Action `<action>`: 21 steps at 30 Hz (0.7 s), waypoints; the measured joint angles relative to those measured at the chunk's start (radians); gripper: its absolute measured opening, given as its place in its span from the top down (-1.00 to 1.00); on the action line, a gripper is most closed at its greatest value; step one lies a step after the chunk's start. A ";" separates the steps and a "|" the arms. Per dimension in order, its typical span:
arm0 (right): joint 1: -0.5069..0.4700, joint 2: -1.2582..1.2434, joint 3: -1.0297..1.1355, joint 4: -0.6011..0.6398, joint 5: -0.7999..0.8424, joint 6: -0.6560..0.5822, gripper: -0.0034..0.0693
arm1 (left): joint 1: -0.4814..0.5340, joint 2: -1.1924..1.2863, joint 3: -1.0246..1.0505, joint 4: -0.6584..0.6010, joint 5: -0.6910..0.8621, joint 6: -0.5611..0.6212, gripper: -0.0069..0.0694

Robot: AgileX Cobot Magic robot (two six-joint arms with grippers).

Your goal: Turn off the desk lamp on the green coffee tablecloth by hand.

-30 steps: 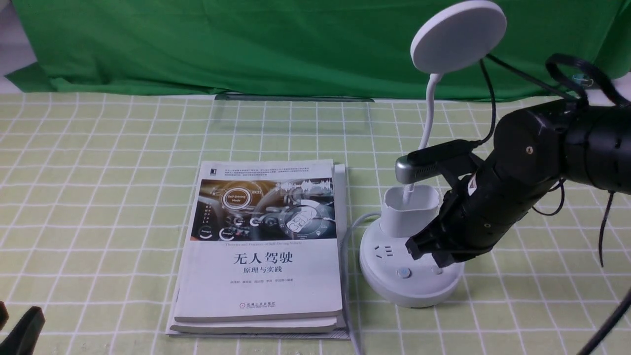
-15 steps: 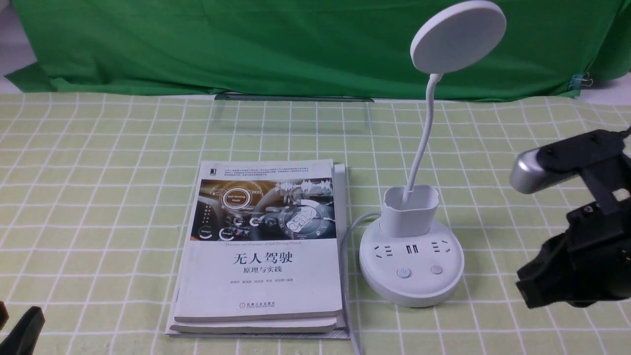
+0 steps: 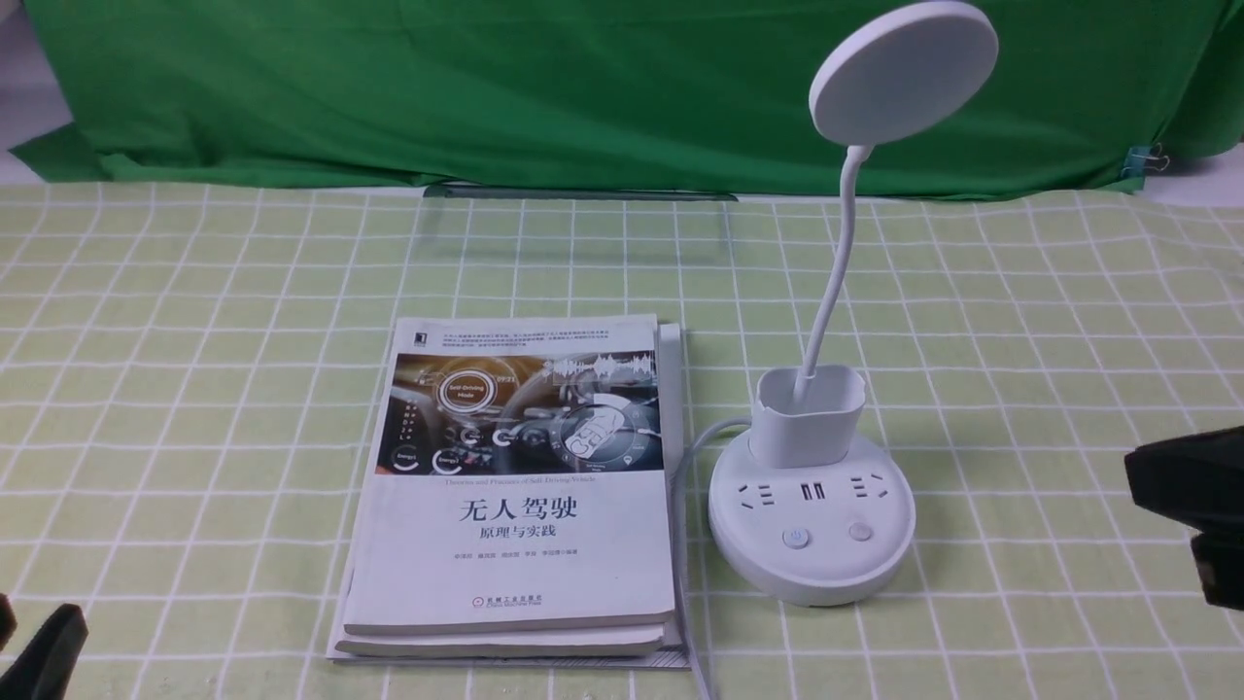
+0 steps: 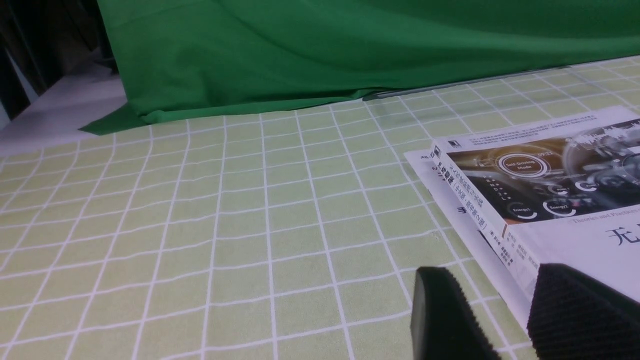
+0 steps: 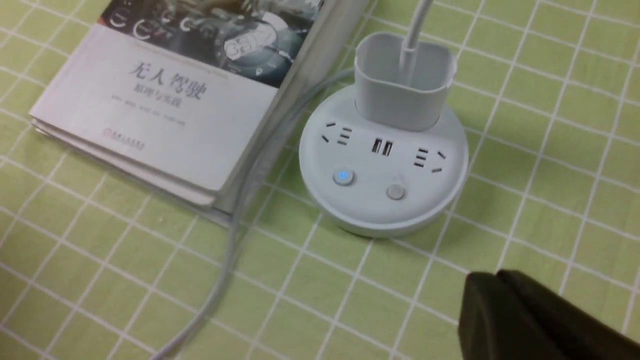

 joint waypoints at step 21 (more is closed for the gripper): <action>-0.377 -0.833 0.717 -0.026 -0.361 -0.151 0.79 | 0.000 0.000 0.000 0.007 0.000 0.000 0.18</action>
